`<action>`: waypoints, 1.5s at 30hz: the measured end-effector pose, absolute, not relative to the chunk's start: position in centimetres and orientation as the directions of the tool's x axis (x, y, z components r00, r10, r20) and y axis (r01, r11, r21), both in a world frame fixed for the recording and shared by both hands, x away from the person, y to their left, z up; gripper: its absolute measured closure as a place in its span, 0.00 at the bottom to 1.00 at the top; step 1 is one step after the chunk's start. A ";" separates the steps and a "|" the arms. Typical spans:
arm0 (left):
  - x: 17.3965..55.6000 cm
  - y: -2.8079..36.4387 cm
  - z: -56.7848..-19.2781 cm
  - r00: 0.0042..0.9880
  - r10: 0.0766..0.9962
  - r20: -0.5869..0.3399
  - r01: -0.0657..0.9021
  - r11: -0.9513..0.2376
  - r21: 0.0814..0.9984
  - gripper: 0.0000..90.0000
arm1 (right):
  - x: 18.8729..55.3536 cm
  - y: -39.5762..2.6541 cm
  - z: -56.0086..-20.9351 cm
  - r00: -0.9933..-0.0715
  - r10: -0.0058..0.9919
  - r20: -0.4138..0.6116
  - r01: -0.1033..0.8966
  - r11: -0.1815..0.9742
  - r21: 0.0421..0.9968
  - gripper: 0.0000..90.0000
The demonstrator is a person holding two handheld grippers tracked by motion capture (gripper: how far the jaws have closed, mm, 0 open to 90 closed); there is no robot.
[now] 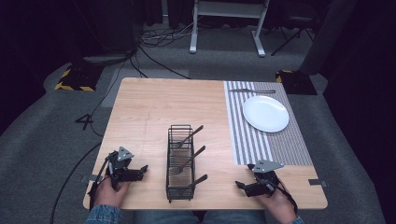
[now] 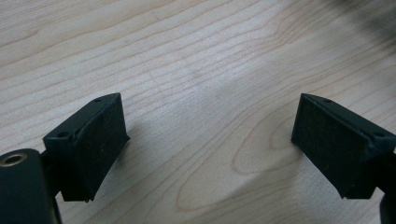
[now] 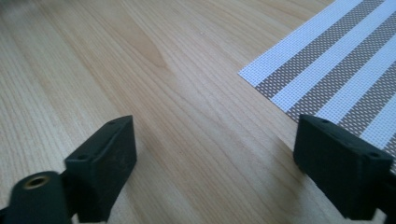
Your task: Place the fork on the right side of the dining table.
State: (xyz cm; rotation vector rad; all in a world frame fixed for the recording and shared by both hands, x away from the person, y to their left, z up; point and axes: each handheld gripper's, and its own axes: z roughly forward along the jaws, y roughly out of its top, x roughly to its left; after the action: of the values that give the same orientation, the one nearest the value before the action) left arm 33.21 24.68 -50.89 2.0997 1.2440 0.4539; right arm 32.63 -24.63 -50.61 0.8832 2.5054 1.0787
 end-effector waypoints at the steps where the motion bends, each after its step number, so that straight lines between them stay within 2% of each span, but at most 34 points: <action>1: 33.2 24.7 -50.9 0.491 0.871 -0.032 0.648 -0.340 0.681 0.11 | 32.6 -24.6 -50.6 -0.775 0.632 -0.009 0.427 0.534 0.729 0.18; 7: 33.3 24.7 -50.9 0.493 0.870 -0.031 0.648 -0.343 0.680 0.11 | 32.5 -24.9 -50.4 -0.764 0.646 -0.009 0.431 0.520 0.738 0.33; 12: 33.3 24.7 -50.9 0.491 0.871 -0.034 0.649 -0.340 0.681 0.11 | 32.3 -25.0 -50.2 -0.753 0.658 -0.009 0.442 0.516 0.734 0.49; 15: 33.3 24.7 -50.9 0.491 0.871 -0.033 0.649 -0.340 0.681 0.11 | 32.1 -24.9 -49.9 -0.754 0.656 -0.019 0.438 0.524 0.730 0.53; 29: 33.2 24.7 -50.9 0.492 0.870 -0.031 0.648 -0.343 0.680 0.11 | 31.0 -24.2 -45.9 -0.776 0.622 0.109 0.468 0.452 0.759 0.62; 35: 33.2 24.7 -50.9 0.492 0.870 -0.031 0.648 -0.342 0.680 0.11 | 30.1 -23.3 -44.2 -0.806 0.585 0.087 0.426 0.473 0.771 0.65; 37: 33.2 24.7 -50.9 0.492 0.870 -0.031 0.648 -0.343 0.680 0.11 | 29.5 -22.5 -43.3 -0.826 0.563 0.008 0.361 0.519 0.775 0.68; 45: 33.2 24.7 -50.9 0.491 0.871 -0.029 0.647 -0.342 0.681 0.11 | 29.2 -21.1 -40.6 -0.868 0.492 0.068 0.339 0.487 0.805 0.66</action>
State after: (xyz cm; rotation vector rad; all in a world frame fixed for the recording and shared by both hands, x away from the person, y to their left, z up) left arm 33.20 24.68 -50.89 2.1014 1.2433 0.4543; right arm 29.20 -21.10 -40.64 0.7218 2.5578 1.3253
